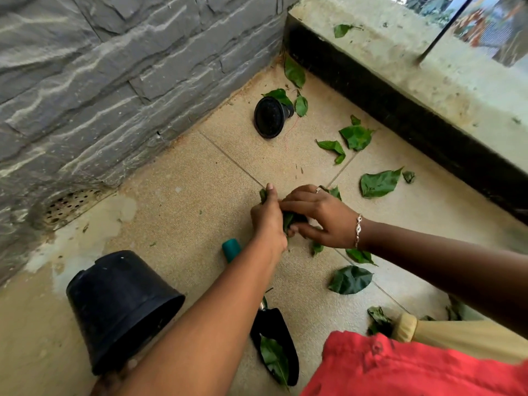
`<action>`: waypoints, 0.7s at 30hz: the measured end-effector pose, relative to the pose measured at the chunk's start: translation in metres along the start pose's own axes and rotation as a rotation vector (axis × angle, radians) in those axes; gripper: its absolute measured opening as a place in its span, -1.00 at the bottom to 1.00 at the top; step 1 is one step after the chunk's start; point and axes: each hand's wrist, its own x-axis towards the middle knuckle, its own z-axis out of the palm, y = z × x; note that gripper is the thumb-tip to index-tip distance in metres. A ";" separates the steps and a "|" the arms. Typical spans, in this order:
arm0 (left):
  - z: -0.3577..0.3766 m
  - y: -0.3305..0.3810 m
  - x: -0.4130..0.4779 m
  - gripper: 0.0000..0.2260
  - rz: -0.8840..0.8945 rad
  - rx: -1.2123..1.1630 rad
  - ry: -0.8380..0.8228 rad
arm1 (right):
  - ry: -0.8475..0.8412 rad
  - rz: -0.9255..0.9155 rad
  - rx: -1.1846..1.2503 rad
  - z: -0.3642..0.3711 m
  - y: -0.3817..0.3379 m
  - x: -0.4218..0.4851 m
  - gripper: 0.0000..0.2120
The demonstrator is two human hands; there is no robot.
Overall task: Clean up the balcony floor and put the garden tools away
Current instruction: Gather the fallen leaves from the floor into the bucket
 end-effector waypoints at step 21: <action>0.011 -0.010 0.000 -0.46 0.023 0.206 -0.187 | 0.262 0.397 0.001 0.005 0.011 -0.003 -0.90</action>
